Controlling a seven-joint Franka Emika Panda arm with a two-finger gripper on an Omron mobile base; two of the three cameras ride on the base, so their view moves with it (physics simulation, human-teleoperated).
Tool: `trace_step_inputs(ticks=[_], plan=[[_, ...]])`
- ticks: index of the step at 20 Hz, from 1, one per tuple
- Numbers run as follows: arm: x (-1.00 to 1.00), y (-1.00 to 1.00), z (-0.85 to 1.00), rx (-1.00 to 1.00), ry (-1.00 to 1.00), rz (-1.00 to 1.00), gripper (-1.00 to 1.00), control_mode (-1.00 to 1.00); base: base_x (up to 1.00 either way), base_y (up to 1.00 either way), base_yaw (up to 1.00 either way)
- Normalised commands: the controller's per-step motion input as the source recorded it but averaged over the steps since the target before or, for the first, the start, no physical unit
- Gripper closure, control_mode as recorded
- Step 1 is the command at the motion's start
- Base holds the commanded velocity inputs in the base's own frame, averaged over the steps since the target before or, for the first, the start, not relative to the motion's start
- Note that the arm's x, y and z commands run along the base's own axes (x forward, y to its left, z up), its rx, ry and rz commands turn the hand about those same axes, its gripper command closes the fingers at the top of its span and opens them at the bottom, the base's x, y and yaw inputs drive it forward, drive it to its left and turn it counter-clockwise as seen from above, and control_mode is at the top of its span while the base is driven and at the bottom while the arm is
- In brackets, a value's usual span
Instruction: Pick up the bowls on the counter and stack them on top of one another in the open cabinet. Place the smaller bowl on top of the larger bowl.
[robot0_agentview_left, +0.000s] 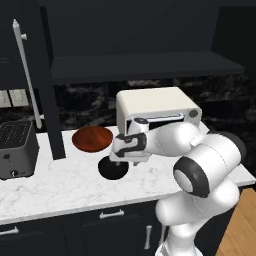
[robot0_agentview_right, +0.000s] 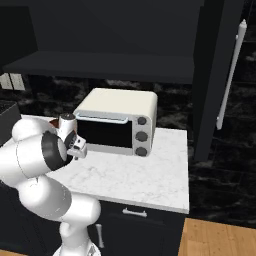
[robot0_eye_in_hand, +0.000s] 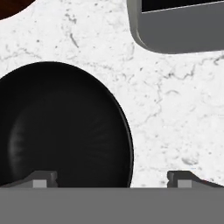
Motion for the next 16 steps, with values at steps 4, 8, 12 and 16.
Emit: trace_step_inputs(ticks=[4,8,12,16], plan=[[0.08,0.1,-0.27,0.0,0.0,0.0,-1.0,-1.0,0.0,0.0,0.0],[0.08,0.14,-0.26,0.0,0.0,0.0,-1.0,-1.0,0.0,0.0,0.0],[0.06,0.11,-0.23,0.0,0.0,0.0,1.0,-1.0,0.0,0.0,0.0],[0.02,0.08,-0.12,0.0,0.0,0.0,1.0,-1.0,0.0,0.0,0.0]])
